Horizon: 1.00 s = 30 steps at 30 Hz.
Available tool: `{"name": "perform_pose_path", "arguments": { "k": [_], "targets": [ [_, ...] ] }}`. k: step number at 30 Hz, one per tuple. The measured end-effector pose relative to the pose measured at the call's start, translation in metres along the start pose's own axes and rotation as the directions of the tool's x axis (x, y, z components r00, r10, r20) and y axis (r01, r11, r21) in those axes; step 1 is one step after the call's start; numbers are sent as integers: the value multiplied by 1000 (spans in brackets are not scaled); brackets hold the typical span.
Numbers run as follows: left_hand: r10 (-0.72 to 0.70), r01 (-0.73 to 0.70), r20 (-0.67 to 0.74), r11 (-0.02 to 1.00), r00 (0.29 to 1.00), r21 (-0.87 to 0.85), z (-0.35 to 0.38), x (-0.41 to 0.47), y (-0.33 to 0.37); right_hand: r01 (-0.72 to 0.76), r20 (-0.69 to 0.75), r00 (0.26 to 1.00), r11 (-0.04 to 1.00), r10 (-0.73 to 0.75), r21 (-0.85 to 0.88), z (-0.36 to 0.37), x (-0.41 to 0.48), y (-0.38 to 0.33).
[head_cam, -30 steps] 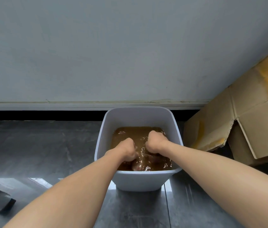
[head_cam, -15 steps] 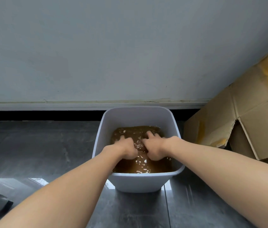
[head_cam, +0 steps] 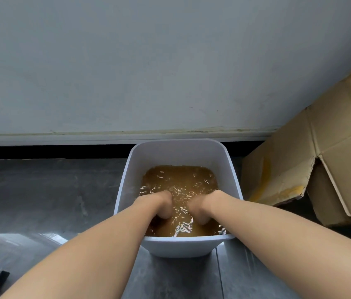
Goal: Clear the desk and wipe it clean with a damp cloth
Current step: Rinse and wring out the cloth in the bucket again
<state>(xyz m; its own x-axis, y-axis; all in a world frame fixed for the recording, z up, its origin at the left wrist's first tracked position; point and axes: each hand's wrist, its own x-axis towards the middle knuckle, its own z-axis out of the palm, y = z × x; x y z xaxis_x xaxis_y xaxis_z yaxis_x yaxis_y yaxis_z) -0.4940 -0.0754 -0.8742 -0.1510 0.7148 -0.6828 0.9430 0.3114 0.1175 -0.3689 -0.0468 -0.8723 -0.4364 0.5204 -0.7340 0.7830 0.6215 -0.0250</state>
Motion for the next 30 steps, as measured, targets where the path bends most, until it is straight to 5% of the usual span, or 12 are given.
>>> {"name": "perform_pose_path", "arguments": {
  "k": [4,7,9,10,14,16,22,26,30],
  "targets": [
    [-43,135,184,843,982,-521,-3,5,1,-55,-33,996,847,85,529,1,16,-5],
    [-105,188,161,700,981,-689,-7,1,5,-16,-127,950,451,285,892,-5,21,-22],
    [-166,149,65,568,984,-810,-8,3,4,56,-134,883,182,450,982,-13,19,-34],
    [-167,121,46,469,985,-875,-10,4,3,89,-144,850,132,507,987,-17,16,-38],
    [-109,44,42,23,993,-999,-14,0,8,180,-301,746,255,594,950,-26,-5,-47],
    [-32,5,6,-28,999,-1000,-17,-7,12,209,-402,681,364,612,908,-28,-9,-46],
    [88,-36,-17,218,996,-975,-26,-30,26,116,-561,593,628,578,770,-29,-7,-4],
    [59,-54,-38,298,998,-953,-31,-20,10,72,-557,729,764,398,641,-32,-4,12],
    [19,-84,-100,706,995,-703,-18,4,-4,-17,-347,923,915,170,402,-25,-2,10]
  ]
}}
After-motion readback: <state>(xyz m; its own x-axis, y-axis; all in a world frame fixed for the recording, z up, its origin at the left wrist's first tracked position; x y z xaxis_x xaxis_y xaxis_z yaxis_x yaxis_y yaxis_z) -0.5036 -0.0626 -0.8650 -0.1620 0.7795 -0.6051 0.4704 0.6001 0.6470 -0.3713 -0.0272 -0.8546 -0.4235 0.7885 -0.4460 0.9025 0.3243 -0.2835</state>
